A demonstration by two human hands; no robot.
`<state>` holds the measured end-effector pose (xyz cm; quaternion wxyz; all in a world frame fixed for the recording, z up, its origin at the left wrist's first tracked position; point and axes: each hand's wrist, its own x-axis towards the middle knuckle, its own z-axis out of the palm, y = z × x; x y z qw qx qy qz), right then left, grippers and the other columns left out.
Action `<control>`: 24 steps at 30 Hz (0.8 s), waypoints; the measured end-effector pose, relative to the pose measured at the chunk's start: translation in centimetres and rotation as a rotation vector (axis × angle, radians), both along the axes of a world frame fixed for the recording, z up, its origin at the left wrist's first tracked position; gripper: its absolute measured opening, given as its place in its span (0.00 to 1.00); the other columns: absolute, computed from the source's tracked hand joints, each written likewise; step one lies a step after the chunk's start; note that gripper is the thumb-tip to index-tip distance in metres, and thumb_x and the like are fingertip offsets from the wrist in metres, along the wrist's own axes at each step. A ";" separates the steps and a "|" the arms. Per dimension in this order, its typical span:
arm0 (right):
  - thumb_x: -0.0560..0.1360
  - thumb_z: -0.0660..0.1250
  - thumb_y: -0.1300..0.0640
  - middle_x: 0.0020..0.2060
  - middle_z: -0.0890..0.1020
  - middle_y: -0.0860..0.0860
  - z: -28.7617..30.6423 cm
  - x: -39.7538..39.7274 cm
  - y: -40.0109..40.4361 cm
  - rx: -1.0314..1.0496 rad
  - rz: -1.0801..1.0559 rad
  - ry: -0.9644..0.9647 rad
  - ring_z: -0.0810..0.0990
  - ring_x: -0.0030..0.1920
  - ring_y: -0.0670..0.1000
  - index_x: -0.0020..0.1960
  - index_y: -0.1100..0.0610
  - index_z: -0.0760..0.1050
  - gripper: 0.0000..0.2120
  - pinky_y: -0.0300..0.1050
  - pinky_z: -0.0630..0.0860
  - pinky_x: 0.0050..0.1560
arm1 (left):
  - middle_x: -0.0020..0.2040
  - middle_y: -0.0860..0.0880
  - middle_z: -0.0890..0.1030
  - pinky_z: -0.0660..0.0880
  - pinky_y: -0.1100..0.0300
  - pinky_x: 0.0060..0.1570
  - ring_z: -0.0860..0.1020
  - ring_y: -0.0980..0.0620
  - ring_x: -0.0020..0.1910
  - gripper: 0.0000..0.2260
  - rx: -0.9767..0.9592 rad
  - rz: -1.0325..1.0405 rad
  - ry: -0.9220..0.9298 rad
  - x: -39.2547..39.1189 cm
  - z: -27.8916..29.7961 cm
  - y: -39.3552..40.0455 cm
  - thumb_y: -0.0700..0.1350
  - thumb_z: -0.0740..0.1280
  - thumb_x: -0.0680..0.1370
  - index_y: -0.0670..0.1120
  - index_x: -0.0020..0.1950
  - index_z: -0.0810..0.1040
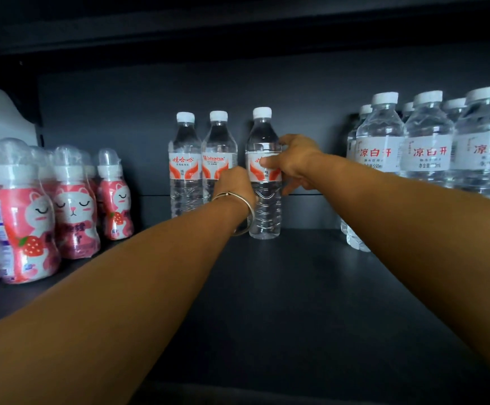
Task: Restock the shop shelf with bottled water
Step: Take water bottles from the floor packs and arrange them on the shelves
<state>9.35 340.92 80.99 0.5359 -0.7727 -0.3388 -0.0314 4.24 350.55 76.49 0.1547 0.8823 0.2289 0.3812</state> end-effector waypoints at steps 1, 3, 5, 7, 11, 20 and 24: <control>0.72 0.71 0.60 0.47 0.81 0.58 0.0 -0.1 0.2 0.004 -0.015 -0.001 0.83 0.46 0.62 0.64 0.58 0.69 0.21 0.61 0.80 0.46 | 0.52 0.40 0.81 0.74 0.55 0.49 0.79 0.42 0.52 0.08 -0.006 -0.006 -0.009 -0.1 0.1 0.2 0.38 0.68 0.74 0.37 0.52 0.79; 0.72 0.71 0.60 0.49 0.81 0.58 0.1 -0.2 0.6 -0.002 -0.039 -0.007 0.82 0.45 0.62 0.63 0.58 0.70 0.21 0.59 0.80 0.45 | 0.52 0.39 0.81 0.75 0.55 0.51 0.79 0.42 0.53 0.09 -0.034 -0.023 -0.009 -0.3 0.3 0.5 0.37 0.68 0.74 0.37 0.52 0.79; 0.72 0.71 0.59 0.52 0.81 0.59 0.2 -0.3 1.0 -0.026 -0.061 -0.026 0.82 0.45 0.62 0.63 0.58 0.70 0.21 0.58 0.81 0.45 | 0.53 0.39 0.80 0.76 0.54 0.54 0.78 0.42 0.54 0.10 -0.069 -0.052 0.029 -0.6 0.4 0.7 0.36 0.66 0.74 0.36 0.54 0.79; 0.72 0.71 0.57 0.53 0.81 0.59 0.3 -0.3 1.5 -0.062 -0.099 -0.055 0.82 0.47 0.62 0.63 0.59 0.70 0.21 0.56 0.81 0.48 | 0.54 0.38 0.80 0.76 0.51 0.57 0.78 0.41 0.55 0.10 -0.093 -0.094 0.080 -0.9 0.4 0.7 0.35 0.66 0.74 0.36 0.55 0.78; 0.74 0.70 0.53 0.55 0.81 0.58 0.5 0.2 2.3 -0.143 -0.166 -0.154 0.81 0.52 0.58 0.58 0.60 0.72 0.17 0.48 0.79 0.52 | 0.56 0.37 0.79 0.74 0.48 0.59 0.77 0.39 0.57 0.15 -0.146 -0.188 0.118 -1.6 0.3 1.1 0.31 0.64 0.73 0.34 0.60 0.76; 0.72 0.72 0.52 0.57 0.78 0.58 -0.1 0.6 2.8 -0.107 -0.218 -0.178 0.80 0.54 0.59 0.64 0.60 0.69 0.25 0.53 0.79 0.53 | 0.59 0.40 0.78 0.72 0.54 0.62 0.75 0.42 0.59 0.14 -0.165 -0.163 -0.012 -2.7 0.2 1.6 0.32 0.59 0.75 0.38 0.58 0.77; 0.72 0.72 0.51 0.58 0.77 0.57 -0.5 0.9 2.7 -0.062 -0.234 -0.187 0.79 0.55 0.58 0.64 0.60 0.69 0.25 0.52 0.78 0.54 | 0.61 0.40 0.76 0.71 0.52 0.64 0.73 0.41 0.62 0.16 -0.168 -0.127 -0.055 -3.0 0.2 2.1 0.30 0.59 0.74 0.38 0.61 0.75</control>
